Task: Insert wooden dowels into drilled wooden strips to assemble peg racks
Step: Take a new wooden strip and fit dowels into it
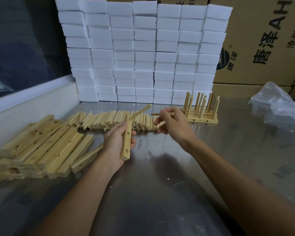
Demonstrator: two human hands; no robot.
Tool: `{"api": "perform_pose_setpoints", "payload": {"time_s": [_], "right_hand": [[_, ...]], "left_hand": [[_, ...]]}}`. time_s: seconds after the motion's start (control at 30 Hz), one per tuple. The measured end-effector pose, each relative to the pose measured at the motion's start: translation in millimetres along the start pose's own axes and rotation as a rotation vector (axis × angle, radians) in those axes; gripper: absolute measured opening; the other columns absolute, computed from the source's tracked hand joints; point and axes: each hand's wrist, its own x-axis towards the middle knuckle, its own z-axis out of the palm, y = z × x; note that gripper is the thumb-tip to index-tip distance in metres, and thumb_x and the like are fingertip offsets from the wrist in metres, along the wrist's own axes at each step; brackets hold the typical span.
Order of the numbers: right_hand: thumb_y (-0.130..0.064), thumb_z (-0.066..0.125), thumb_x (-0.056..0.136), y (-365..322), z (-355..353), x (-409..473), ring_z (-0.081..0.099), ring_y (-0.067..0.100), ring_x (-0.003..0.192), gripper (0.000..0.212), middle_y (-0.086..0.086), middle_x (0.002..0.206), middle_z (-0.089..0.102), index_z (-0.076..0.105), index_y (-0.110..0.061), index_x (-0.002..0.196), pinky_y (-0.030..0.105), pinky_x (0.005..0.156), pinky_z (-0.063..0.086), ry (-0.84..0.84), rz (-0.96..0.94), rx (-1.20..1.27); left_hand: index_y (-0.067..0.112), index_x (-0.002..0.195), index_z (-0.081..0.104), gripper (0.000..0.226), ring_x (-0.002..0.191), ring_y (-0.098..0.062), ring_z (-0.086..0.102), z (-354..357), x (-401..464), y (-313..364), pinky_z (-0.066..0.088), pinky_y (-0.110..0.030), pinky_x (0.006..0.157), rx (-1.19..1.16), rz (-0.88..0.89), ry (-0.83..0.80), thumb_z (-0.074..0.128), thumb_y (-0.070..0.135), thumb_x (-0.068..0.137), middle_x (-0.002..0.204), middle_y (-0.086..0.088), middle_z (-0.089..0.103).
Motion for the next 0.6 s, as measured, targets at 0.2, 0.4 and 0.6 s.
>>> {"api": "perform_pose_setpoints", "payload": {"time_s": [0.2,0.4,0.6], "right_hand": [[-0.024,0.056,0.1,2.3,-4.6,2.2,0.061,0.011,0.062,0.024,0.005,0.081,0.074,0.071,-0.005,0.102,0.026,0.06,0.049,0.041,-0.103,-0.098],[-0.004,0.043,0.104,5.6,-3.1,6.9,0.063,0.01,0.066,0.026,0.009,0.092,0.071,0.058,0.002,0.124,0.017,0.059,0.051,-0.09,0.047,0.016],[-0.01,0.057,0.099,5.0,0.1,-0.5,0.068,0.022,0.066,0.011,0.019,0.095,0.075,0.054,-0.002,0.105,0.023,0.057,0.048,-0.222,0.043,0.004]], "left_hand": [[0.007,0.106,0.063,0.015,0.043,-0.015,0.054,-0.8,-0.1,0.2,0.041,-0.02,0.038,0.002,0.005,0.003,0.052,0.015,0.101,0.069,-0.011,0.063],[0.007,0.095,0.062,0.017,0.042,-0.015,0.052,0.3,1.6,0.0,0.04,-0.018,0.038,0.006,-0.002,0.017,0.05,0.017,0.102,0.07,-0.012,0.061],[0.005,0.105,0.061,0.019,0.047,-0.015,0.052,-0.3,4.8,-0.6,0.041,-0.019,0.038,-0.018,0.011,0.049,0.049,0.019,0.103,0.075,-0.011,0.06]]}}
